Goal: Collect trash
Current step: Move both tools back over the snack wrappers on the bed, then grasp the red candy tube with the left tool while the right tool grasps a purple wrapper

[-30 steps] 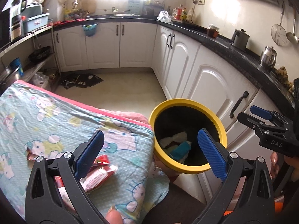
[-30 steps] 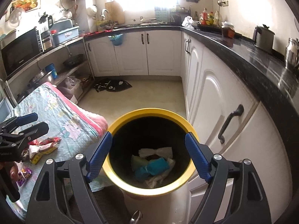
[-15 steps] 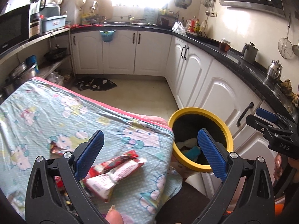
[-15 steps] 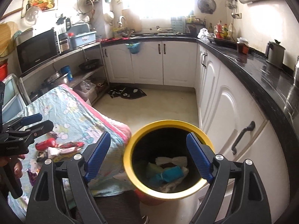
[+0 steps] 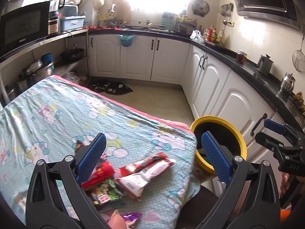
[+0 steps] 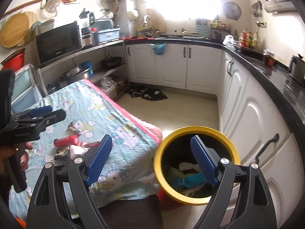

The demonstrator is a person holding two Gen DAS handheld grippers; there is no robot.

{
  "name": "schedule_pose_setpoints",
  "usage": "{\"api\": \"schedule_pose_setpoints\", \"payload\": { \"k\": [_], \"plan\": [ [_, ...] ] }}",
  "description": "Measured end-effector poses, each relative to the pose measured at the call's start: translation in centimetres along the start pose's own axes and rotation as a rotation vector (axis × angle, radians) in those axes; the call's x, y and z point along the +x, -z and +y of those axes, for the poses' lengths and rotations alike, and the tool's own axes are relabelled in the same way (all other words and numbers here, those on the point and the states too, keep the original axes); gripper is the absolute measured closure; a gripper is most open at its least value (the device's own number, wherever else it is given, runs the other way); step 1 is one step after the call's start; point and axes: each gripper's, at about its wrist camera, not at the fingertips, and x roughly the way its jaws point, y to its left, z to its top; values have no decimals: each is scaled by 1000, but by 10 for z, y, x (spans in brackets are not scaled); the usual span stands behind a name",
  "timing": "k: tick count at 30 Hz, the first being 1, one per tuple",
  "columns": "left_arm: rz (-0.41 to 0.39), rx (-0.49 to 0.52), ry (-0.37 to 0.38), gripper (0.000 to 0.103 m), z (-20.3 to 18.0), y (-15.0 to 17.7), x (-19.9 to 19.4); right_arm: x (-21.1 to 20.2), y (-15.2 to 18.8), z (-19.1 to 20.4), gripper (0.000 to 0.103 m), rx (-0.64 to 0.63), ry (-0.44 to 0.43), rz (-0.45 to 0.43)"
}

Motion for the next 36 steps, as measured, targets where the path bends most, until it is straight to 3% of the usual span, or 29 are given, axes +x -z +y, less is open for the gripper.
{"api": "schedule_pose_setpoints", "payload": {
  "k": [12, 25, 36],
  "plan": [
    [-10, -124, -82, 11, 65, 8, -19, 15, 1, 51, 21, -94, -98, 28],
    [42, -156, -157, 11, 103, 39, -27, 35, 13, 93, 21, -176, -188, 86],
    [111, -149, -169, 11, 133, 64, -9, 38, 40, 141, 21, -257, -330, 149]
  ]
}}
